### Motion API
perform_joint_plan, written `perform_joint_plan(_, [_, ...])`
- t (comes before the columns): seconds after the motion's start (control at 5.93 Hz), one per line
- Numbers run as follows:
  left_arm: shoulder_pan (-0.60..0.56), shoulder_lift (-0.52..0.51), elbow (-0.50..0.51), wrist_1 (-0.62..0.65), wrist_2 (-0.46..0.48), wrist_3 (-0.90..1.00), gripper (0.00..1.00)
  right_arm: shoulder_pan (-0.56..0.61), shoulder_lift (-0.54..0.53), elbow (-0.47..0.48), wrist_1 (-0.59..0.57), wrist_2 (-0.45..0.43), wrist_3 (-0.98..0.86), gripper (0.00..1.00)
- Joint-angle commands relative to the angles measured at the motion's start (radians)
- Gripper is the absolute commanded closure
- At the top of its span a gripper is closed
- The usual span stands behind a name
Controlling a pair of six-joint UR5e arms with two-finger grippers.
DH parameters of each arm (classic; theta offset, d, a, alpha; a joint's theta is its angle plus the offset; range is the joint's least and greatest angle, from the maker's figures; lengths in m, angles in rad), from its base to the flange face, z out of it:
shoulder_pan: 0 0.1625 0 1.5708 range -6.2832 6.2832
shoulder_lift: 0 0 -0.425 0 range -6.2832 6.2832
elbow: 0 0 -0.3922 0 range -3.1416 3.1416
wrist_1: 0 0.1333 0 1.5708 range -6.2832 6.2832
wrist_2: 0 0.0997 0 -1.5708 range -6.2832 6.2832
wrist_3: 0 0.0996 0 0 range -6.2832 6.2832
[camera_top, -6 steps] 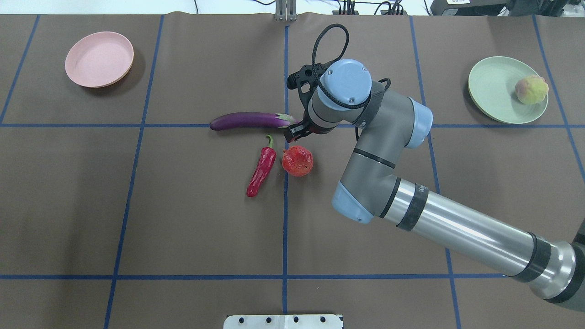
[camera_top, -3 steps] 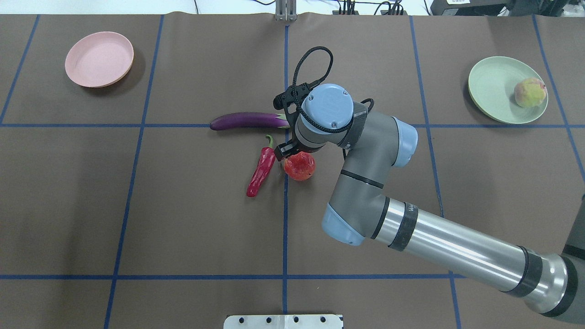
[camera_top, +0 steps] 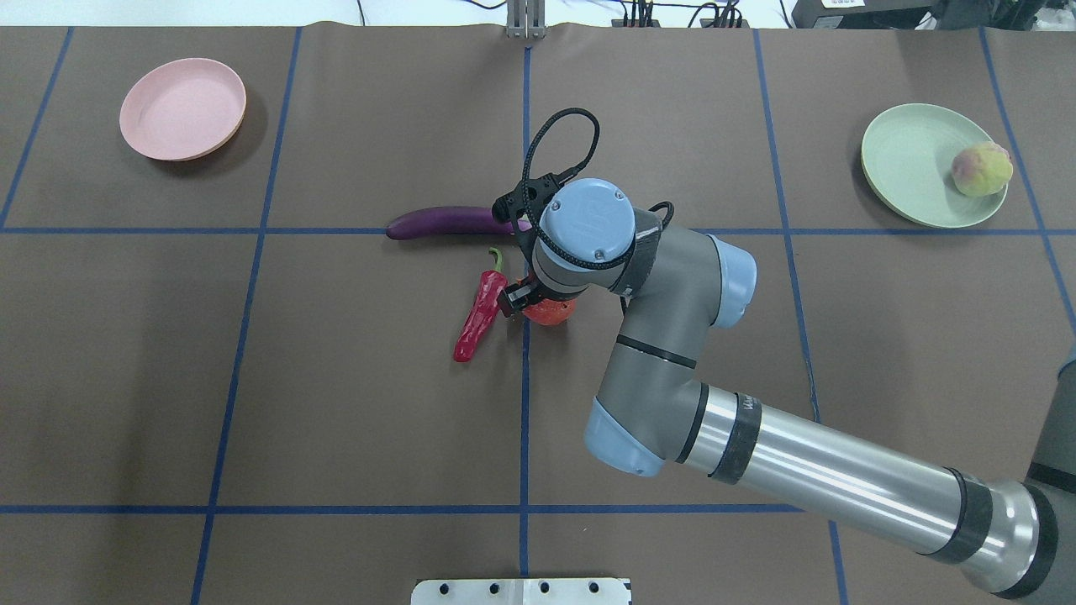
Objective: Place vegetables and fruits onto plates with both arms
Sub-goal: 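Grasp the red pomegranate with the right gripper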
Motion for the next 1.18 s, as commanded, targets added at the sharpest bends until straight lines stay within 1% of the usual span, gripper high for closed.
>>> perform_joint_plan(0.0, [0.000,-0.002,0.003,0.000,0.000,0.000,0.00,-0.022,-0.005,-0.007,0.000,-0.012,0.003,0.01])
perform_joint_plan(0.17, [0.000,-0.002,0.004,-0.002,0.000,0.000,0.00,-0.021,-0.003,-0.003,0.001,-0.009,0.003,0.26])
perform_joint_plan(0.34, [0.000,0.000,0.004,-0.003,0.000,0.000,0.00,-0.018,-0.002,0.002,0.015,0.017,0.005,0.93])
perform_joint_plan(0.51, [0.000,-0.002,0.004,-0.003,0.000,0.000,0.00,0.005,-0.003,0.023,0.015,0.023,0.006,1.00])
perform_joint_plan(0.67, [0.000,-0.002,0.004,-0.005,0.000,0.000,0.00,0.066,-0.011,0.061,0.004,0.075,0.005,1.00])
perform_joint_plan(0.84, [0.000,-0.002,0.004,-0.003,0.000,0.000,0.00,0.185,-0.059,0.075,0.006,0.209,0.003,1.00])
perform_joint_plan(1.01, [0.000,-0.002,0.003,-0.005,0.000,0.000,0.00,0.300,-0.116,0.075,0.006,0.285,-0.001,1.00])
